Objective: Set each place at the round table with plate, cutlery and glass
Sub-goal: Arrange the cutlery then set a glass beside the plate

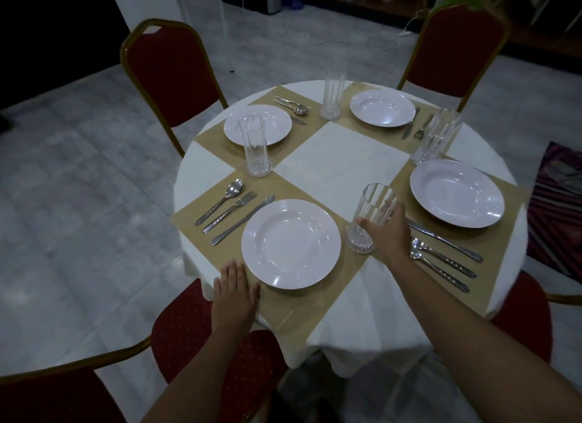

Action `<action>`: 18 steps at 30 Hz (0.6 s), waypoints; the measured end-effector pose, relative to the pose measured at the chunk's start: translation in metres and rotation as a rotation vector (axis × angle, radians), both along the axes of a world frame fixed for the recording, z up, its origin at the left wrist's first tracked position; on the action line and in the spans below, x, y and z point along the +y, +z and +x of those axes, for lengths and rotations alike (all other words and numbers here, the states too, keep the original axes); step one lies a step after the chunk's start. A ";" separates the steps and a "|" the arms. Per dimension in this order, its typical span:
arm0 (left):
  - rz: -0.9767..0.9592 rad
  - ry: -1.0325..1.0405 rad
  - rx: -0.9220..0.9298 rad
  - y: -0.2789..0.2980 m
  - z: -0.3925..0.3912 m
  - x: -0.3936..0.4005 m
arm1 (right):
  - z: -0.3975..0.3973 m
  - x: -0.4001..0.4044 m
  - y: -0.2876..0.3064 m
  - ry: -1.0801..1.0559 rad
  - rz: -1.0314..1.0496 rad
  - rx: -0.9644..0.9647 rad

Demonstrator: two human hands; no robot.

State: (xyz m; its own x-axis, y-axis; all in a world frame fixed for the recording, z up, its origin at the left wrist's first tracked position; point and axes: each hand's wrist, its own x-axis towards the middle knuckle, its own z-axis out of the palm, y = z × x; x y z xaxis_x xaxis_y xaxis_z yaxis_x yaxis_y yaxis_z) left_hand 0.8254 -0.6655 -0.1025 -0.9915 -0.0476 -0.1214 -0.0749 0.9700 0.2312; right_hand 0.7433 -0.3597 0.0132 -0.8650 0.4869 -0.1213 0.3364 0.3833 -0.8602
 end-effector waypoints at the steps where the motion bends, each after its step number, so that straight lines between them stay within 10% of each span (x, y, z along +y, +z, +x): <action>1: 0.003 0.000 -0.001 0.000 0.000 0.000 | 0.000 -0.001 0.000 0.000 -0.001 -0.002; 18: 0.017 0.002 -0.010 0.001 0.001 -0.001 | -0.003 -0.001 -0.011 0.036 0.009 -0.037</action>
